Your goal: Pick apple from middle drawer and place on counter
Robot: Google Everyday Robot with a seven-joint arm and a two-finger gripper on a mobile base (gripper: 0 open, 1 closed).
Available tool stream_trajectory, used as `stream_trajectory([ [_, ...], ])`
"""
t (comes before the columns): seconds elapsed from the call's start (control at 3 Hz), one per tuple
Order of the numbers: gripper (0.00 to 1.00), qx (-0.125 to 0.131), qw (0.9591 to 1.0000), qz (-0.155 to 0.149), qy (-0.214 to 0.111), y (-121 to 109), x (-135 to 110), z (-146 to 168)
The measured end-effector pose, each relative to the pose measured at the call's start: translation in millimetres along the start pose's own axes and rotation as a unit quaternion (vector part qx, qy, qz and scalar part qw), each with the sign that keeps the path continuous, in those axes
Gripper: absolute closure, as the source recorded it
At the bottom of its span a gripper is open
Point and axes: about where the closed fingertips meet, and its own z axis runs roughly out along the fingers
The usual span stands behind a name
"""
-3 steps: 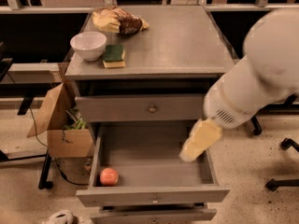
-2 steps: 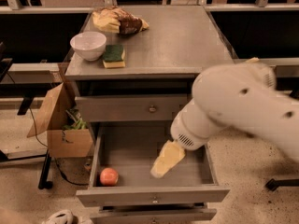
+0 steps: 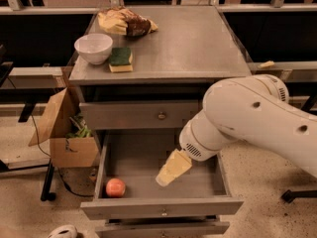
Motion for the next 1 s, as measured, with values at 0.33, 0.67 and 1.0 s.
stream_trajectory([
  [0.33,0.00,-0.005,0.9994,0.005,-0.034,-11,-10,19],
  [0.67,0.00,-0.043,0.9968,0.005,-0.068,-10,-41,87],
  [1.0,0.00,-0.098,0.9925,0.006,-0.073,13,-63,179],
])
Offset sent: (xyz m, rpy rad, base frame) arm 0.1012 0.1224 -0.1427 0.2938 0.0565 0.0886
